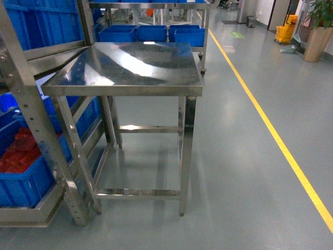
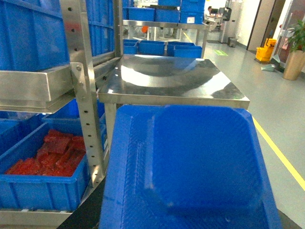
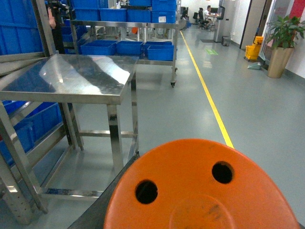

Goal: Sort blue parts and orange caps into right shelf containers

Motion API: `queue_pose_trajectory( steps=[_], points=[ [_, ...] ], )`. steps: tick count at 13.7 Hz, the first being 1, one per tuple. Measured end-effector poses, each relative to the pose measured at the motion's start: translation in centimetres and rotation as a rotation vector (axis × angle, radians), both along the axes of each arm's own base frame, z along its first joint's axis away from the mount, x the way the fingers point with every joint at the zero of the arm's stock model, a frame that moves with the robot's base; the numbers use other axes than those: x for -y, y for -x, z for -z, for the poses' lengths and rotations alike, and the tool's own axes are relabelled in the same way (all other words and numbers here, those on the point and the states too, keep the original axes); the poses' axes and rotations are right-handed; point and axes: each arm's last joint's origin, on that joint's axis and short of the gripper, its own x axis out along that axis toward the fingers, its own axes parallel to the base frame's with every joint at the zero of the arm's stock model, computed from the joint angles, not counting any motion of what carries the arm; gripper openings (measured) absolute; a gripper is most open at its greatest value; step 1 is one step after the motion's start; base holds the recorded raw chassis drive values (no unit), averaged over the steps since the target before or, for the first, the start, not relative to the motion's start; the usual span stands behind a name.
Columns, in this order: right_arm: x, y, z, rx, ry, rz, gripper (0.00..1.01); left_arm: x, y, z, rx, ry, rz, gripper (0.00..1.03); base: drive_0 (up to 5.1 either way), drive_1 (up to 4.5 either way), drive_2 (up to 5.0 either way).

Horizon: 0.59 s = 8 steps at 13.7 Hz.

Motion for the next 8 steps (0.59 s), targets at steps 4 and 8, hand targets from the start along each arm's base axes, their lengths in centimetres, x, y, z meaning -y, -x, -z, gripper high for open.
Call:
queue_pose_trajectory(
  steps=[4,8],
  points=[
    [0.00,0.00,0.01,-0.001,0.000,0.000,0.44,0.00,0.00,0.04,-0.004,0.000,0.001,0.42,0.0,2.13,-2.1],
    [0.00,0.00,0.01,-0.001,0.000,0.001,0.44,0.01,0.00,0.00,0.000,0.000,0.002,0.42,-4.8,1.78,3.3]
  ],
)
